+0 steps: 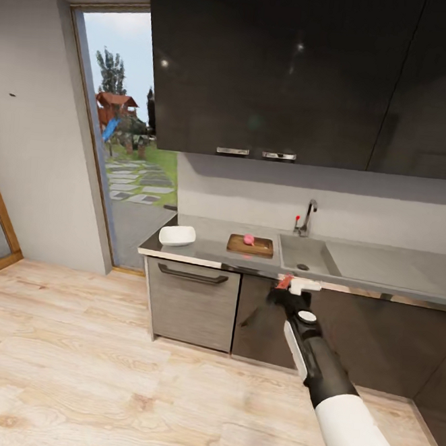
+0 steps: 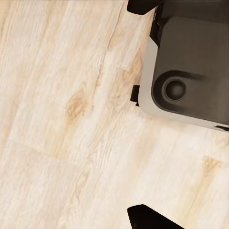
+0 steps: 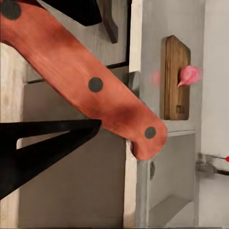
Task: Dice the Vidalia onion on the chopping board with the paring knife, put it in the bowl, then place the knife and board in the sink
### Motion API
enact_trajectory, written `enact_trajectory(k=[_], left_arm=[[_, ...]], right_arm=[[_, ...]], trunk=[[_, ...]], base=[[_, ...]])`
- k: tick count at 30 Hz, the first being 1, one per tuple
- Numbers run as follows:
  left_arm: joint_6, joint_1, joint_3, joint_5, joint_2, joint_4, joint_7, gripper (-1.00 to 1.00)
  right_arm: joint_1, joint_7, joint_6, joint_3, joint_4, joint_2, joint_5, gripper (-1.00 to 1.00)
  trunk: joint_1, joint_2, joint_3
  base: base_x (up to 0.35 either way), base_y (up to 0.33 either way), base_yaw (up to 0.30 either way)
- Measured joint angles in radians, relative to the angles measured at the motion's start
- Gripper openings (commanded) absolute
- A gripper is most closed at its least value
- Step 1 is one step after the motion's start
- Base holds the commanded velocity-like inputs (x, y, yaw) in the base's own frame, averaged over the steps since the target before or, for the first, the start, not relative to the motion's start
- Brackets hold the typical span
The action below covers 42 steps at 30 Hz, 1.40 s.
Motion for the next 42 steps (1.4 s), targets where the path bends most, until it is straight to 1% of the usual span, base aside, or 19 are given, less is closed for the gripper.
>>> enact_trajectory(k=[1,4,7,11,16,18,20,21,22,23,24,25,26,27,29,31,36,39,42], left_arm=[[0.0,0.0,0.0,0.0,0.0,0.0,0.0,1.0],[0.0,0.0,0.0,0.0,-0.001,0.001,0.0,1.0],[0.0,0.0,0.0,0.0,-0.008,0.001,0.0,1.0],[0.0,0.0,0.0,0.0,-0.01,0.001,0.0,1.0],[0.001,0.0,0.0,0.0,-0.011,0.003,0.0,1.0],[0.002,0.0,0.0,0.0,-0.011,0.004,0.0,1.0],[0.002,0.0,0.0,0.0,-0.011,0.004,-0.001,1.0],[0.002,0.0,0.0,0.0,-0.011,0.004,-0.001,1.0],[0.002,0.0,0.0,0.0,-0.012,0.004,-0.001,1.0],[0.002,0.0,0.0,0.0,-0.012,0.004,-0.001,1.0],[0.002,0.0,0.0,0.0,-0.012,0.004,-0.001,1.0],[0.002,0.0,0.0,0.0,-0.012,0.004,-0.001,1.0],[0.002,0.0,-0.001,0.0,-0.012,0.004,-0.001,1.0],[0.002,0.0,-0.001,0.0,-0.012,0.004,-0.001,1.0],[0.002,0.0,-0.001,0.0,-0.013,0.005,-0.002,1.0],[0.002,0.0,-0.002,0.0,-0.024,0.006,-0.002,1.0],[0.002,0.0,-0.001,0.0,-0.027,0.006,-0.002,1.0],[0.002,0.0,-0.001,0.0,-0.027,0.005,-0.002,1.0],[0.001,0.0,-0.001,0.0,-0.027,0.005,-0.002,1.0]], right_arm=[[0.0,0.0,0.033,0.0,-0.04,0.001,0.0,-1.0],[0.0,-0.001,0.183,0.0,-0.241,0.011,0.0,-1.0],[-0.003,-0.002,0.288,0.0,-0.392,0.03,0.001,-1.0],[-0.012,-0.001,0.385,-0.003,-0.497,0.037,-0.001,-1.0],[-0.053,-0.001,0.425,-0.004,-0.561,0.038,-0.012,-1.0],[-0.073,0.004,0.445,-0.004,-0.566,0.036,-0.054,-1.0],[-0.082,0.016,0.452,-0.018,-0.566,0.024,-0.137,-1.0],[-0.084,0.023,0.453,-0.028,-0.565,0.018,-0.165,-1.0],[-0.086,0.053,0.454,-0.071,-0.556,-0.008,-0.253,-1.0],[-0.086,0.069,0.454,-0.089,-0.552,-0.02,-0.292,-1.0],[-0.087,0.107,0.453,-0.12,-0.541,-0.043,-0.355,-1.0],[-0.088,0.164,0.453,-0.15,-0.525,-0.074,-0.436,-1.0],[-0.088,0.209,0.452,-0.167,-0.51,-0.097,-0.488,-1.0],[-0.088,0.231,0.451,-0.173,-0.499,-0.107,-0.51,-1.0],[-0.088,0.258,0.444,-0.179,-0.477,-0.117,-0.531,-1.0],[-0.088,0.294,0.427,-0.182,-0.457,-0.126,-0.544,-1.0],[-0.088,0.372,0.416,-0.182,-0.426,-0.128,-0.544,-1.0],[-0.088,0.421,0.372,-0.182,-0.382,-0.129,-0.538,-1.0],[-0.088,0.44,0.325,-0.182,-0.34,-0.13,-0.535,-1.0]], trunk=[[0.0,0.0,0.0],[0.0,0.0,0.0],[0.0,0.0,0.0],[0.0,0.0,0.0],[0.0,0.0,0.0],[0.0,0.0,0.0],[0.0,0.0,0.0],[0.0,0.0,0.0],[0.0,0.0,0.0],[0.0,0.0,0.0],[0.0,0.0,0.0],[0.0,0.0,0.0],[0.0,0.0,0.0],[0.0,0.0,0.0],[0.0,0.0,0.0],[0.0,0.0,0.0],[0.0,0.0,0.0],[0.0,0.0,0.0],[0.0,0.0,0.0]], base=[[0.0,0.0,0.0],[0.0,0.0,0.0],[0.0,0.0,0.0],[0.0,0.0,0.0],[0.0,0.0,0.0],[0.0,0.0,0.0],[0.0,0.0,0.0],[0.0,0.0,0.0],[0.0,0.0,0.0],[0.0,0.0,0.0],[0.0,0.0,0.0],[0.0,0.0,0.0],[0.0,0.0,0.0],[0.0,0.0,0.0],[0.0,0.0,0.0],[0.0,0.0,0.0],[0.005,0.004,0.0],[0.096,0.074,0.0],[0.176,0.143,0.0]])
